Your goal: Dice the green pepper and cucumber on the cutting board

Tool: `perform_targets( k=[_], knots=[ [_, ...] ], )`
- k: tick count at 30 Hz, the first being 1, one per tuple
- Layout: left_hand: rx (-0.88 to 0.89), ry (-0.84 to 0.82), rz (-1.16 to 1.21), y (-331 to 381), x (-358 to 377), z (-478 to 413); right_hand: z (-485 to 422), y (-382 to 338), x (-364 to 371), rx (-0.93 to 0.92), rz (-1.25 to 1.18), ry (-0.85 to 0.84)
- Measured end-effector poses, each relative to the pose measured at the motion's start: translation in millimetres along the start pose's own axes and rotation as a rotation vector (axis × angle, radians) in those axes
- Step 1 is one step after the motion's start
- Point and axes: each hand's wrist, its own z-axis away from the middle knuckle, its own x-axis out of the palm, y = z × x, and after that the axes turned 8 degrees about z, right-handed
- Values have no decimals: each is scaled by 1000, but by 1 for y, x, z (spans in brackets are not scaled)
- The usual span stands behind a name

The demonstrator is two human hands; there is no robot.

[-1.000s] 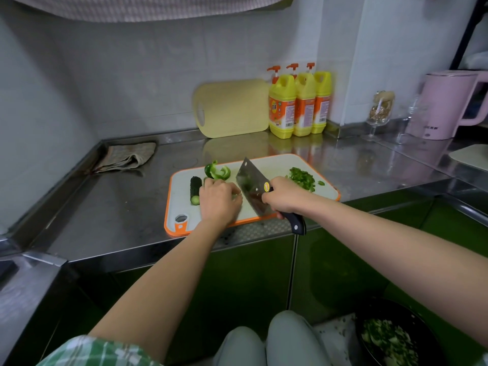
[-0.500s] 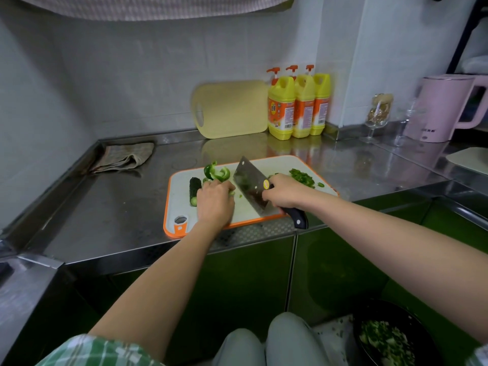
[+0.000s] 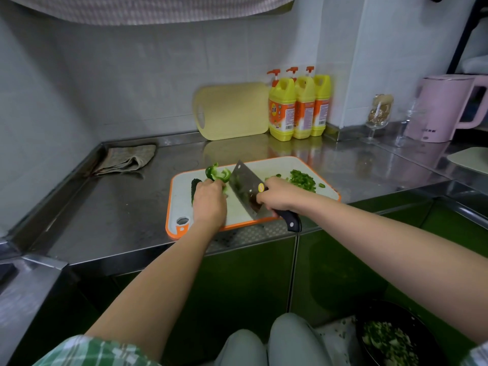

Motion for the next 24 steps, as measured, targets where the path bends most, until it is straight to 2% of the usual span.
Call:
perform_targets(
  k=[4,12,16,19,24],
  knots=[
    [23,-12,-13,2,1,-1,-1,7,-1,46,12,-18],
    [110,-31,-70,13,16,-5,-18,62,-40,238,13,164],
    [118,-31,-116,15,19,-7,-21,56,-35,158,-8,166],
    [118,-22,-132,15,21,-8,-18,50,-27,103,36,106],
    [107,-42,-163,14,21,-8,-19,64,-38,205,-1,139]
  ],
)
